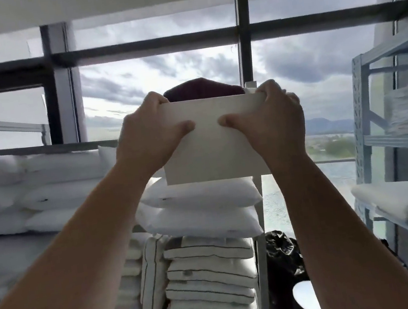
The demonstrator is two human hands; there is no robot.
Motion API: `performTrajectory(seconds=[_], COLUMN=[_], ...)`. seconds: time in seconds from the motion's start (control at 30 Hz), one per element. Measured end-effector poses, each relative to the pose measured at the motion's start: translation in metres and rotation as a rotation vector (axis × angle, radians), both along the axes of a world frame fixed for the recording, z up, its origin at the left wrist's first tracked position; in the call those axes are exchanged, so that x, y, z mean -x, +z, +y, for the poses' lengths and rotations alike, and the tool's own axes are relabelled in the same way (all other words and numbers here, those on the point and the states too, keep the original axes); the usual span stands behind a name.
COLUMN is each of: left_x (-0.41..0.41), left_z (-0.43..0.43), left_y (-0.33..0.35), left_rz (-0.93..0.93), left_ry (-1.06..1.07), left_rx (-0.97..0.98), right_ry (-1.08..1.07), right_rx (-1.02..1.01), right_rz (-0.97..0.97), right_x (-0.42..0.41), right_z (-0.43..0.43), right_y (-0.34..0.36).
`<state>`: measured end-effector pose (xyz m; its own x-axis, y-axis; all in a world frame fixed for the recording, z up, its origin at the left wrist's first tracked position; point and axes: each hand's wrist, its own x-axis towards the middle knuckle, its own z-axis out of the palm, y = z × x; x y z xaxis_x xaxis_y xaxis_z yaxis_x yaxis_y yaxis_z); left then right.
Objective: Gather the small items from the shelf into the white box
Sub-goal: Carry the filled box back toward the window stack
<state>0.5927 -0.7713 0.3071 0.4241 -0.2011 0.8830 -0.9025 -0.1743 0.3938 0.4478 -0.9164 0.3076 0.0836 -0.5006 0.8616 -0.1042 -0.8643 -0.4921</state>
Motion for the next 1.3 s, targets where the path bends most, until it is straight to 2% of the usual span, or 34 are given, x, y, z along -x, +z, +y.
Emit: performTrajectory(seconds=[0.3,0.53,0.77,1.03,1.3], left_x=[-0.079,-0.19,-0.318,-0.417,-0.45], left_z=[-0.064,-0.119,-0.174,-0.25,-0.294], left_y=[0.048,0.074,0.122,0.131,0.12], left_rz=[0.018,-0.051,-0.049,-0.029,-0.052], left_ry=[0.064,0.06,-0.061,-0.067,-0.022], left_rx=[0.043,0.056,0.04,-0.064,-0.108], right_ry=[0.051,0.037,-0.025,-0.041,-0.022], right_rx=[0.033,0.055,0.063,-0.038,-0.071], right_rz=[-0.049,-0.009,0.046,0.094,0.098], right_x=[-0.087,-0.19,-0.307,-0.393,-0.427], right_z=[-0.066,-0.123,-0.171,-0.236,-0.277], right_y=[0.048,0.083,0.134,0.135,0.12])
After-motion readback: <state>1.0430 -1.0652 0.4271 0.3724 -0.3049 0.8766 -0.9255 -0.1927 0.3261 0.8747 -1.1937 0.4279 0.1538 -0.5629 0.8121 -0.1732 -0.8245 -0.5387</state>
